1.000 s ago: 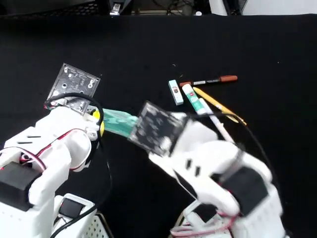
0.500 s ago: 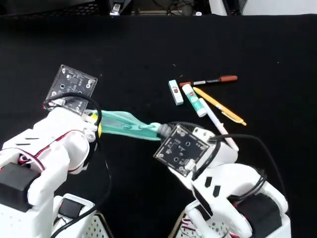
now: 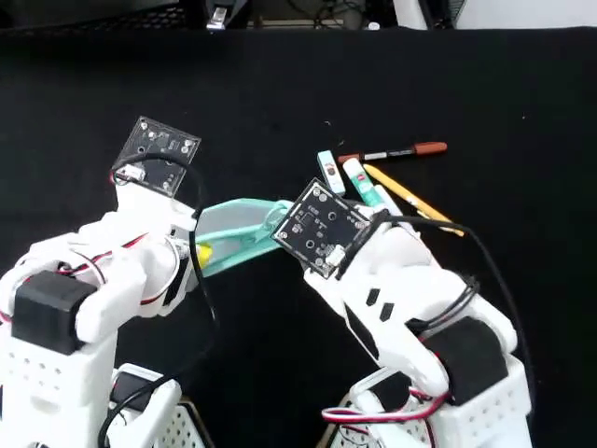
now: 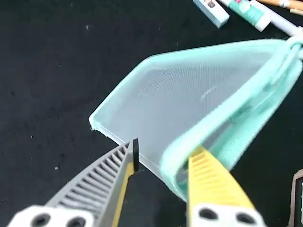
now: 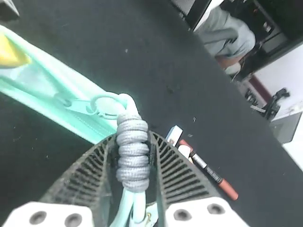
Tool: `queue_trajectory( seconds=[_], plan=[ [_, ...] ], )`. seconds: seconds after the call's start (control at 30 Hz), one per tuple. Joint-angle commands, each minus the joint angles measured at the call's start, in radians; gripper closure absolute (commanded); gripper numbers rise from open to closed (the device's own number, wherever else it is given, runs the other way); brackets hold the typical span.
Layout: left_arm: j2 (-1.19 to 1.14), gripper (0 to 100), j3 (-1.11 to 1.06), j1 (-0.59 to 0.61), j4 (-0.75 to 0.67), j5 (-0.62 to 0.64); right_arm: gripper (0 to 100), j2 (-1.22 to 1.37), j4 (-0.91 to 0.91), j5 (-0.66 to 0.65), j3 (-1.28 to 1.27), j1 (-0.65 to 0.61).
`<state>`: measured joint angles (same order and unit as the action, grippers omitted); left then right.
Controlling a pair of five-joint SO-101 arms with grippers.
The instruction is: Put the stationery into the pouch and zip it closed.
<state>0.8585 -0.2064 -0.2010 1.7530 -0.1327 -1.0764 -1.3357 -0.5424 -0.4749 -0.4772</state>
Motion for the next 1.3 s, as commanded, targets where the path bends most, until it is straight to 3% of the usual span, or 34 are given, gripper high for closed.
queue_trajectory(
  seconds=[0.0,0.17,0.33,0.53,0.6,0.73,0.93,1.1,1.27],
  plan=[
    [0.011,85,0.001,0.012,0.005,-0.002,98.5,0.028,0.017,-0.006,0.071,0.014],
    [0.011,97,0.028,0.125,0.005,-0.003,98.5,0.038,0.017,-0.006,0.071,0.014],
    [0.011,97,0.062,0.180,0.005,-0.026,98.5,0.039,0.055,-0.002,0.074,0.014],
    [0.000,97,0.193,0.165,0.000,-0.028,98.5,0.039,0.138,0.003,0.079,0.014],
    [0.000,97,0.214,0.110,0.000,-0.038,98.6,0.039,0.129,0.005,0.104,0.015],
    [0.009,97,0.174,-0.005,0.003,-0.107,98.5,0.031,0.117,0.055,0.154,0.017],
    [0.011,97,0.015,-0.012,0.000,-0.178,98.5,0.038,0.051,0.049,0.162,0.020],
    [0.011,97,-0.010,0.096,-0.003,-0.186,98.5,0.031,0.014,-0.006,0.162,0.103],
    [0.011,97,0.030,0.206,-0.003,-0.304,98.5,0.031,0.014,-0.006,0.162,0.130]
  ],
)
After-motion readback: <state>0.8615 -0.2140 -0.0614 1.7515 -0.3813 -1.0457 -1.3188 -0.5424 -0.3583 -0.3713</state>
